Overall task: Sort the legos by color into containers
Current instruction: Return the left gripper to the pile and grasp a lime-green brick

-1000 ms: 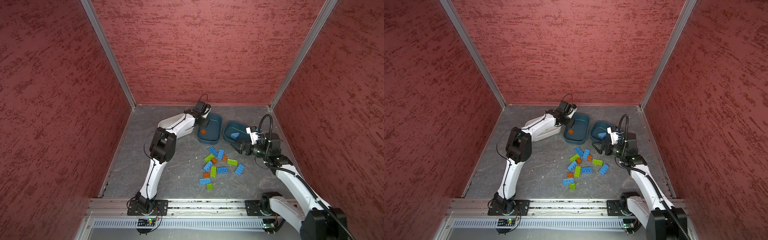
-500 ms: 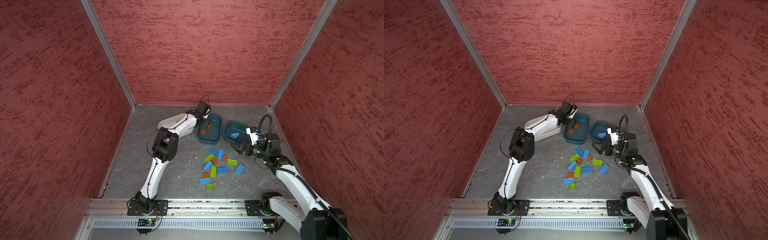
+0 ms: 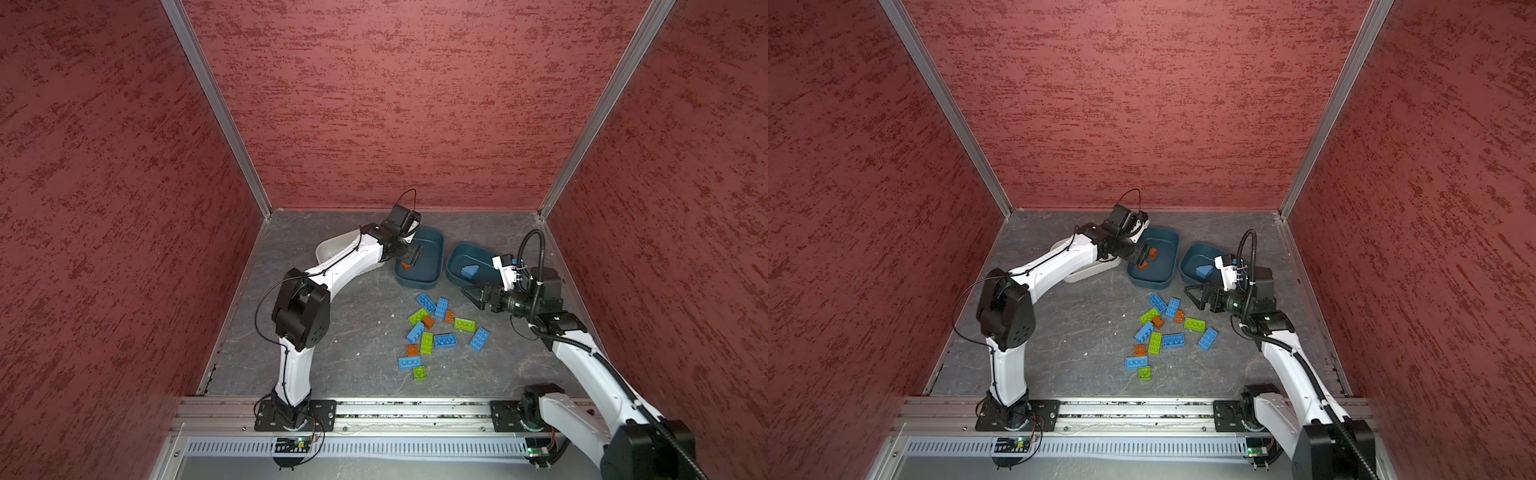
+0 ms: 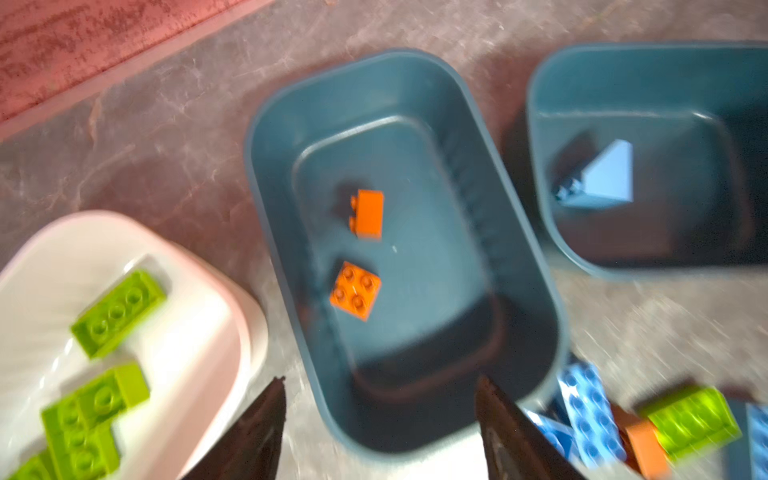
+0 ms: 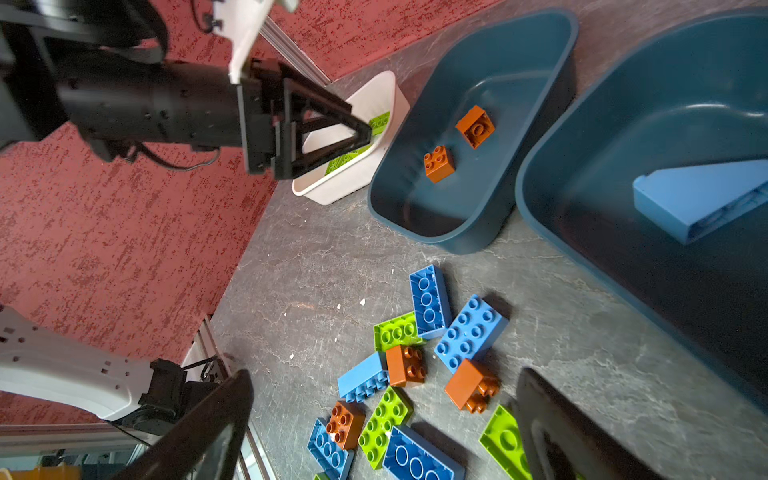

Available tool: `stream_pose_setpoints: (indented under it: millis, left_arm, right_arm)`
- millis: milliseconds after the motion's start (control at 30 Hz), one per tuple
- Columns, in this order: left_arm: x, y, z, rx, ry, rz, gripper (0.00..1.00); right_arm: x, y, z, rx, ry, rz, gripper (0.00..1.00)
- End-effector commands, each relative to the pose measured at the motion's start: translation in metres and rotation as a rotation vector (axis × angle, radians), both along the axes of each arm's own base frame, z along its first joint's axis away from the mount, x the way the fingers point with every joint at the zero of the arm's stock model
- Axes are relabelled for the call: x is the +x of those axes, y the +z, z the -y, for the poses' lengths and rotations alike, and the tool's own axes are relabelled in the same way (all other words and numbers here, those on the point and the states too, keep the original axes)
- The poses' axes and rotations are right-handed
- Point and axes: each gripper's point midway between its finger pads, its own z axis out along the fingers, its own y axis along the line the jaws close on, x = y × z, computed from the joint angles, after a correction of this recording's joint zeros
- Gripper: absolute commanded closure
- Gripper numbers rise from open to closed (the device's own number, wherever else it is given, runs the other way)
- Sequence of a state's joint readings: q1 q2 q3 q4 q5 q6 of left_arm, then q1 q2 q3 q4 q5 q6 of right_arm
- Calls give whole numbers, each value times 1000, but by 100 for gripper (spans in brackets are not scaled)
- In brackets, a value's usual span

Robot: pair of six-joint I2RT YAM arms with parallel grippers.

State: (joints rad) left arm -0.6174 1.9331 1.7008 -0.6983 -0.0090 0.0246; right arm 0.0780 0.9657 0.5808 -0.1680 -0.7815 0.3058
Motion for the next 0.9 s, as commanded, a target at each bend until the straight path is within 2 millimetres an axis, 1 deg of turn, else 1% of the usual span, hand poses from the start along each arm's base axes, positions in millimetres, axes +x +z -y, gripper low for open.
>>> stream_pose_setpoints:
  millis: [0, 67, 167, 300, 367, 500, 600, 733, 867]
  left_arm:
    - [-37, -8, -5, 18, 0, -66, 24]
    - [-58, -12, -6, 18, -5, -88, 23]
    - [-84, -18, -6, 8, -4, -104, 22]
    - [-105, -30, -5, -20, 45, -152, 22]
    - [-114, -37, 0, -18, 62, -167, 22]
    - [-132, -57, 15, -21, 30, -194, 22]
    - [-136, -74, 16, 24, 14, -199, 24]
    - [-133, -86, 19, 39, -23, -182, 28]
    - [-129, -102, 20, 95, -79, -178, 34]
  right_arm:
    - [-1, 12, -2, -7, 19, 47, 1]
    - [-1, 11, -3, -5, 23, 44, 1]
    - [-1, 9, -3, -6, 24, 40, 1]
    - [-3, 6, -2, -8, 23, 33, 1]
    - [-3, 5, -2, -9, 20, 31, 1]
    - [-3, 5, -2, -10, 18, 31, 1]
    - [-5, 4, -2, -13, 20, 28, 1]
    - [-6, 3, -2, -11, 22, 25, 1]
    - [-7, 2, -1, -7, 17, 25, 1]
